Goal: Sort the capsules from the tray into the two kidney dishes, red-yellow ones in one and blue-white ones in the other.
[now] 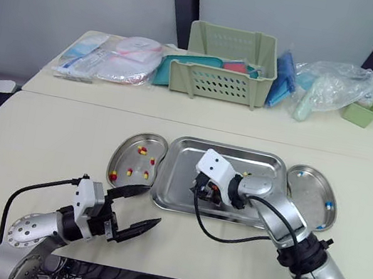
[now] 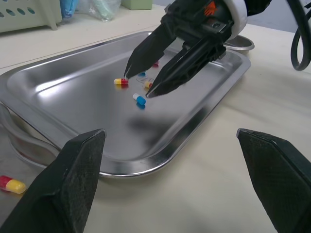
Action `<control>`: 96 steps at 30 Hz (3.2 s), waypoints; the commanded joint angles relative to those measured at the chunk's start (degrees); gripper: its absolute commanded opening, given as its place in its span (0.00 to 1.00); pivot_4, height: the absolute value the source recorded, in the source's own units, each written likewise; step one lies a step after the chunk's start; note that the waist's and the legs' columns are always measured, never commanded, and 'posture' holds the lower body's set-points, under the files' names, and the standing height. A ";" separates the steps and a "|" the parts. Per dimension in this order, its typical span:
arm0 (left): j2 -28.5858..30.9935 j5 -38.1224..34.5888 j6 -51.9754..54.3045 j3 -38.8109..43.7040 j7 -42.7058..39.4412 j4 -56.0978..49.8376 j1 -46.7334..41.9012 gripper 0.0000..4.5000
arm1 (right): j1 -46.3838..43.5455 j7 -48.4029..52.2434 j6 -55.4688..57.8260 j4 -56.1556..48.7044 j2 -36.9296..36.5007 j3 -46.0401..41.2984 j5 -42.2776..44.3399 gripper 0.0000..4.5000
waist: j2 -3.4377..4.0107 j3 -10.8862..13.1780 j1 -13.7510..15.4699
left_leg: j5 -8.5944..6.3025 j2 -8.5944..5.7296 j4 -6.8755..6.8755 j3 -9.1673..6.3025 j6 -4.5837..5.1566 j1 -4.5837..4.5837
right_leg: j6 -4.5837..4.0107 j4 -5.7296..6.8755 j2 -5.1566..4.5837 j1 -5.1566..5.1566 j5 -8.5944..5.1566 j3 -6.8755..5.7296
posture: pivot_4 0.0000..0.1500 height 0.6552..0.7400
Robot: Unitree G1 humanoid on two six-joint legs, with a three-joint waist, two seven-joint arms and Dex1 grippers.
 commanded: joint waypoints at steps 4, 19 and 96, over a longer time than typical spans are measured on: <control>0.45 0.02 0.50 -0.38 0.74 -2.78 -0.16 1.00 | -1.06 -0.21 -1.42 1.80 1.18 0.12 -2.70 0.55 | 0.00 0.00 -0.04 | 0.00 0.00 0.00 0.01 0.00 -0.02 | 0.00 0.01 0.00 -0.03 0.00 0.01 | 1.00 1.00; 0.61 0.34 1.97 -0.87 1.76 -4.50 0.13 1.00 | -0.96 2.60 -3.93 8.06 2.03 0.13 -4.58 0.55 | 0.00 0.00 -0.24 | 0.00 0.00 -0.02 0.03 0.00 -0.03 | 0.00 0.02 0.00 -0.09 0.00 0.04 | 1.00 1.00; -2.39 -4.02 -7.05 -4.84 -9.49 1.28 -6.08 1.00 | 38.11 -1.29 -1.69 -15.21 -20.21 -54.39 10.27 0.99 | -0.01 0.05 0.16 | 0.00 -0.02 -0.03 0.08 0.00 -0.30 | 0.01 -0.05 0.00 -0.18 0.00 0.05 | 1.00 1.00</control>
